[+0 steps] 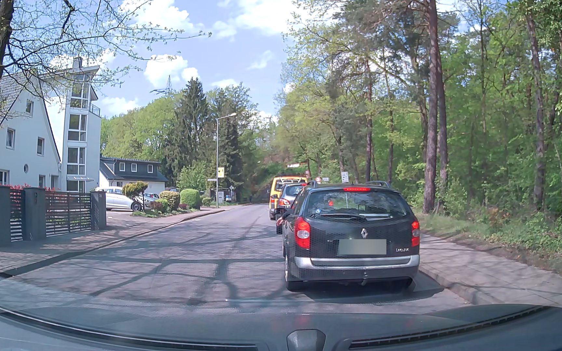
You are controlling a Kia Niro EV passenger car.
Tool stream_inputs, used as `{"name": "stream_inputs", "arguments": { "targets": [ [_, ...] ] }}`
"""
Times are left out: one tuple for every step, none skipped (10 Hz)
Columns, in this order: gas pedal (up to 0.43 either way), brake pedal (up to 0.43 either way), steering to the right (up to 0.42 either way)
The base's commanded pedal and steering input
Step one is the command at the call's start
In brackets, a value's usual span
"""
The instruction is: Follow the waypoints while adhering to traffic rules and regulations
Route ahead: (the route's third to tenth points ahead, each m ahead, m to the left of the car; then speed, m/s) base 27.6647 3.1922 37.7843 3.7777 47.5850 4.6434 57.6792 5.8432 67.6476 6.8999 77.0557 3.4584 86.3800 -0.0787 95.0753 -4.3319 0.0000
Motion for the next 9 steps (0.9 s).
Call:
{"name": "stream_inputs", "arguments": {
  "targets": [
    [0.0, 0.159, 0.002],
    [0.0, 0.159, 0.001],
    [0.0, 0.159, 0.001],
    [0.0, 0.159, 0.002],
    [0.0, 0.159, 0.001],
    [0.0, 0.159, 0.001],
    [0.0, 0.159, 0.001],
    [0.0, 0.159, 0.001],
    [0.0, 0.159, 0.002]
  ]
}}
